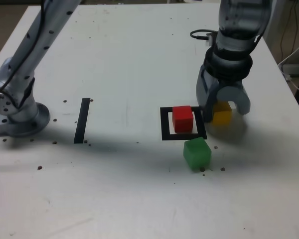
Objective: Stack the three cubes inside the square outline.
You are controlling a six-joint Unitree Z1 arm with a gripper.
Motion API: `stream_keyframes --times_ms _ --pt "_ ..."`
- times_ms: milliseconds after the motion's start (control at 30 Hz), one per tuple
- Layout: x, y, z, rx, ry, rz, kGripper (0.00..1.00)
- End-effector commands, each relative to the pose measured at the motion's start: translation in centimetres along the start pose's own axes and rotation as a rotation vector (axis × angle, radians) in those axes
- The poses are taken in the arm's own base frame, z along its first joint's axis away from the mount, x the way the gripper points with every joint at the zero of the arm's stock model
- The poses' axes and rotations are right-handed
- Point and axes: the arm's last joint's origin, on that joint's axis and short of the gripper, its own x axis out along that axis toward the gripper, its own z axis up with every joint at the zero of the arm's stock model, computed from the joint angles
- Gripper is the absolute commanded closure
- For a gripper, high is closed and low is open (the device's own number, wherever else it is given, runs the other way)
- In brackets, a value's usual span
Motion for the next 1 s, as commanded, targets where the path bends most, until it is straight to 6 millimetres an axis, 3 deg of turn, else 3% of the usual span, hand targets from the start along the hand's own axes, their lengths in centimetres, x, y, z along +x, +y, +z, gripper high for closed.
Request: stream_keyframes --times_ms 0,367,567,833,967 --pt "-0.3 -0.1 0.1 0.005 -0.017 -0.005 0.74" --pt "-0.7 -0.7 0.2 0.021 -0.044 -0.016 0.95" --pt "-2.1 -0.6 -0.6 0.032 -0.046 -0.03 0.99" --pt "-7.8 0.3 -4.8 0.036 -0.06 -0.03 1.0" --pt "-8.7 0.6 -7.2 0.042 -0.028 -0.021 1.0"
